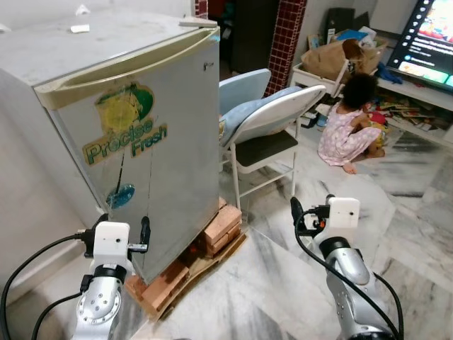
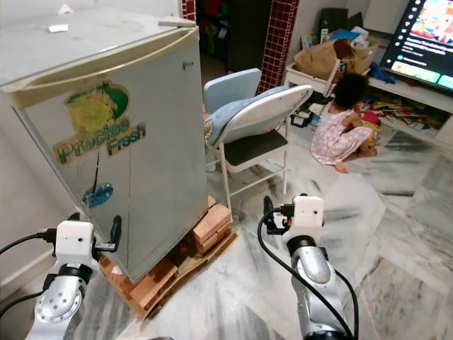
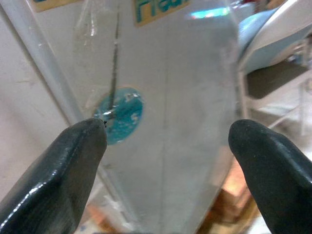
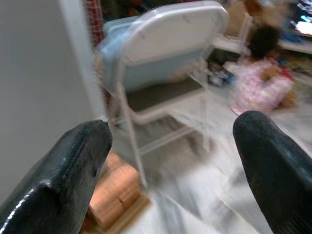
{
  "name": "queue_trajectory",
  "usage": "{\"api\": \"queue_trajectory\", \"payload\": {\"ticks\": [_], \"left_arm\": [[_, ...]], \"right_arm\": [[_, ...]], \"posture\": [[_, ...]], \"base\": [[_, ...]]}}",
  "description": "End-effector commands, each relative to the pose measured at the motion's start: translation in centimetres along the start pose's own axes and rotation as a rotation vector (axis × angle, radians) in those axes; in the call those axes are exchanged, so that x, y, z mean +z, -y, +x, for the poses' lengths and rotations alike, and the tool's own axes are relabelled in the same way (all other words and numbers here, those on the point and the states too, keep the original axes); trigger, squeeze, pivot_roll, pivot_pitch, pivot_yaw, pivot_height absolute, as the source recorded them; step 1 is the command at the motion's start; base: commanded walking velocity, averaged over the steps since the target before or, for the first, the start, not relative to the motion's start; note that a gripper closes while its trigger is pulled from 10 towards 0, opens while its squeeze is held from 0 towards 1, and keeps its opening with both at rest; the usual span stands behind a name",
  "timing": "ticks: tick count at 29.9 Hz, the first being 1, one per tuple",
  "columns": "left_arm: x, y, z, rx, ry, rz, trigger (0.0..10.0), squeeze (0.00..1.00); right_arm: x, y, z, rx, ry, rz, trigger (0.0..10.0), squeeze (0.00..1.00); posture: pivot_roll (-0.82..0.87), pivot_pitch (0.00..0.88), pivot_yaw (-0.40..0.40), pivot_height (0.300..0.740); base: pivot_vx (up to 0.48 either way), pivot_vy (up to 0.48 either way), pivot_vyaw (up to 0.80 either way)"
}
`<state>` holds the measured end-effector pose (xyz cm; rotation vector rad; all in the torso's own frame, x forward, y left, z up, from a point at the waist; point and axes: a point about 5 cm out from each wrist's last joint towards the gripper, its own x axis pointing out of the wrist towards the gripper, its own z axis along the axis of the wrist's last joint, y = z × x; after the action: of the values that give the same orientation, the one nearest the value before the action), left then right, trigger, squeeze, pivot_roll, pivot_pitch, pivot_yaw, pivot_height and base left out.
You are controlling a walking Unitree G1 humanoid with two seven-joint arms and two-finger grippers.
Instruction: Restocking fridge
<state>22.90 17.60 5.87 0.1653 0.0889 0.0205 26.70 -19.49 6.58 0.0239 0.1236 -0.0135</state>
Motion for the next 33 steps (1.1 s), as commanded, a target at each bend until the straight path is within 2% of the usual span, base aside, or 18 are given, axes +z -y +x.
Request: {"api": "queue_trajectory", "payload": {"ticks": [1, 20, 26, 33], "left_arm": [[0.04, -0.66, -0.06, 0.013, -0.003, 0.023, 10.0, 0.00], [-0.15, -0.29, -0.15, 0.011, -0.010, 0.014, 10.0, 0.00], [0.04, -0.49, 0.01, 0.018, 0.005, 0.041, 10.0, 0.00], [-0.12, -0.04, -0.11, -0.027, -0.008, 0.003, 10.0, 0.00]], "right_arm": [[0.16, -0.35, 0.20, 0.008, 0.008, 0.013, 10.0, 0.00], [0.38, -0.23, 0.74, -0.005, 0.019, 0.015, 10.0, 0.00], [0.13, 0.05, 0.71, -0.025, 0.001, 0.023, 10.0, 0.00], [0.17, 0.16, 0.70, -0.025, 0.000, 0.010, 10.0, 0.00]], "posture": [[0.05, 0.000, 0.003, 0.740], [0.05, 0.000, -0.008, 0.740], [0.05, 0.000, -0.006, 0.740], [0.04, 0.000, -0.006, 0.740]], "base": [[0.000, 0.476, 0.00], [0.000, 0.458, 0.00], [0.000, 0.000, 0.00], [0.000, 0.000, -0.80]]}}
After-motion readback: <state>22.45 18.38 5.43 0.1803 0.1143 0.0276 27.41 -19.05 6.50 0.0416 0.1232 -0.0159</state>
